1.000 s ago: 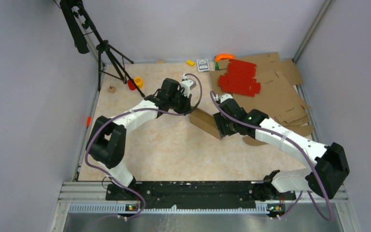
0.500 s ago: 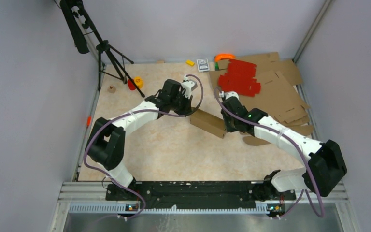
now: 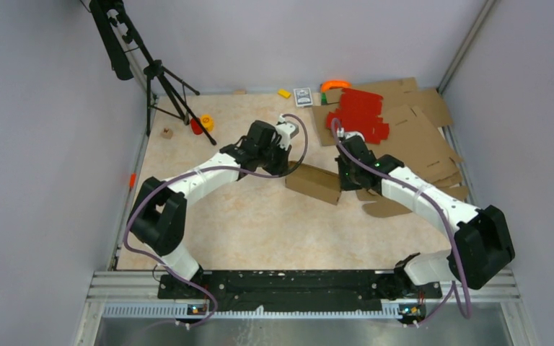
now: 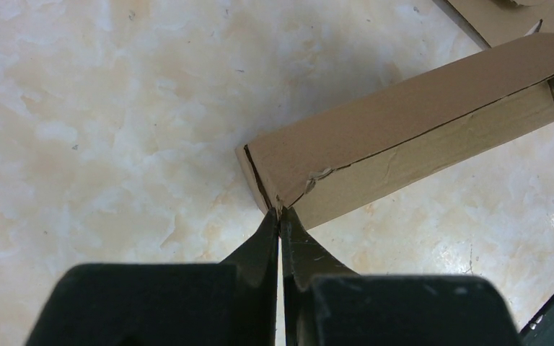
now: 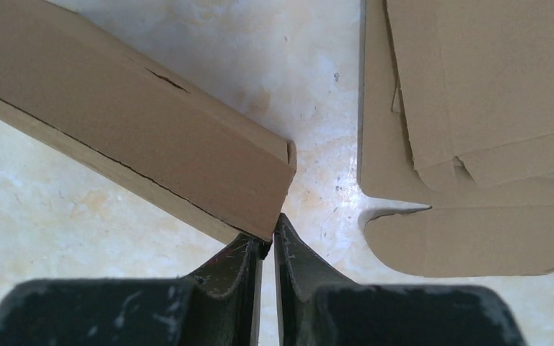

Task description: Fold the paper box

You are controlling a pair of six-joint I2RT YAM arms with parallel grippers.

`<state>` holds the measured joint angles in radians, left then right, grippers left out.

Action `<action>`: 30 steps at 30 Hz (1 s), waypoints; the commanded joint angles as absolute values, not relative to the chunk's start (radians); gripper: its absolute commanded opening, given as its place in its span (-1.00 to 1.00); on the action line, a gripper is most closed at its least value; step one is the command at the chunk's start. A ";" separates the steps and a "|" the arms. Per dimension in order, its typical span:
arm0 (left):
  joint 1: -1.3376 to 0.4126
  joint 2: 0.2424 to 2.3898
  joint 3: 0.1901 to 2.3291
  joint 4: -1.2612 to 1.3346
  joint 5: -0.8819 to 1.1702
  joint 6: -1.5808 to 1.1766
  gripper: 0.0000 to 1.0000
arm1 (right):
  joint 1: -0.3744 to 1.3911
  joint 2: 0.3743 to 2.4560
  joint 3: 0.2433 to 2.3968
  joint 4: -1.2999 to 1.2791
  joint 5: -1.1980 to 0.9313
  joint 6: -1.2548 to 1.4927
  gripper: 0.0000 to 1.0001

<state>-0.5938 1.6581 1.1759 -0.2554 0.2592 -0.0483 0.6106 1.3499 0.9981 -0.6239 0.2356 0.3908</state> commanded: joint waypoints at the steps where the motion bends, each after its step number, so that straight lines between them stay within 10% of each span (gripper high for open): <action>1: -0.624 1.626 1.192 -0.245 0.244 -0.057 -1.00 | 0.564 1.362 1.055 -0.632 0.119 0.448 -0.83; 30: -0.635 1.751 1.281 -0.265 0.124 -0.105 -0.44 | 0.542 1.400 1.129 -0.736 -0.014 0.388 -1.00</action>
<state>-0.6258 1.7256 1.2488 -0.2588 0.1493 -0.1001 0.5404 1.3857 1.0698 -0.7227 0.0376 0.3855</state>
